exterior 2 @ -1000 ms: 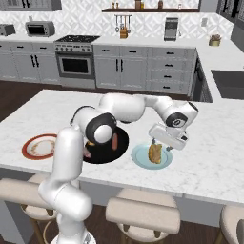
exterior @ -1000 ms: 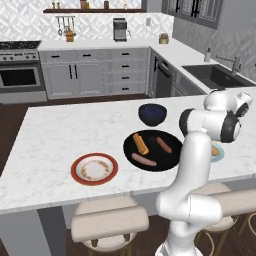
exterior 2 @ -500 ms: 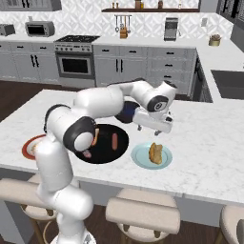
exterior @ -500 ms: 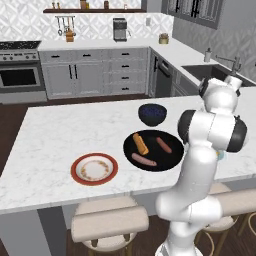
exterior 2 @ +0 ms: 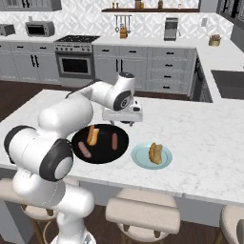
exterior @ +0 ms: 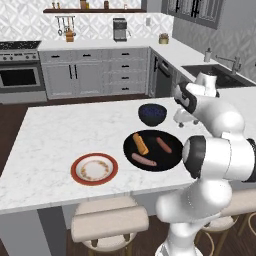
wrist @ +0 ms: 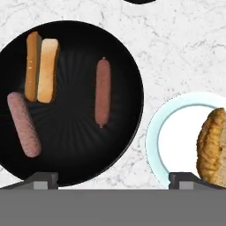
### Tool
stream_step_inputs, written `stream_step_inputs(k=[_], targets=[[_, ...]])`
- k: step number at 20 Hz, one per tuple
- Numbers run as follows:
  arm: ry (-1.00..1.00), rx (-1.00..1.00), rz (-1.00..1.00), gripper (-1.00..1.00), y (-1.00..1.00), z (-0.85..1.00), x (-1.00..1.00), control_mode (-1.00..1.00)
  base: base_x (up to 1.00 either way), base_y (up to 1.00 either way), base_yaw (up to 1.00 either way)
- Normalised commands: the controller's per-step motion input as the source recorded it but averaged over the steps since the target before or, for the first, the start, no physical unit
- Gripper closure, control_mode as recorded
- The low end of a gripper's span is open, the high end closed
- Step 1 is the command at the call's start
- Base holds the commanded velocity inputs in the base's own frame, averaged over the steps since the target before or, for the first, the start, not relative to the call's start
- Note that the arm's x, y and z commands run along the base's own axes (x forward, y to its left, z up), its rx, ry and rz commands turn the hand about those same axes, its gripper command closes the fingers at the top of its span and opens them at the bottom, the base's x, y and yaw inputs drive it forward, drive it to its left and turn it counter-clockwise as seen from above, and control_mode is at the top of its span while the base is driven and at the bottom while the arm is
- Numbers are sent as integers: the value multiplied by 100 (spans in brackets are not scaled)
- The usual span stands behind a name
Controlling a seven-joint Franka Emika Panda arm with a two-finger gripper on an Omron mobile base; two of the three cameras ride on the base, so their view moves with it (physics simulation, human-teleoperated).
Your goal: Place one bun and one sausage from the bowl on each plate.
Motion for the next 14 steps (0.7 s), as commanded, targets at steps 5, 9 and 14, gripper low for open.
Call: stream_step_inputs(k=[5, 9, 14], targets=[[-5, 14, 2, -100, 100, 5, 0, -100, 0, 0, 0], [5, -34, -4, -100, 17, -40, 4, -100, 0, 0, 0], [4, -14, -7, -100, -23, -29, 21, -100, 0, 0, 0]])
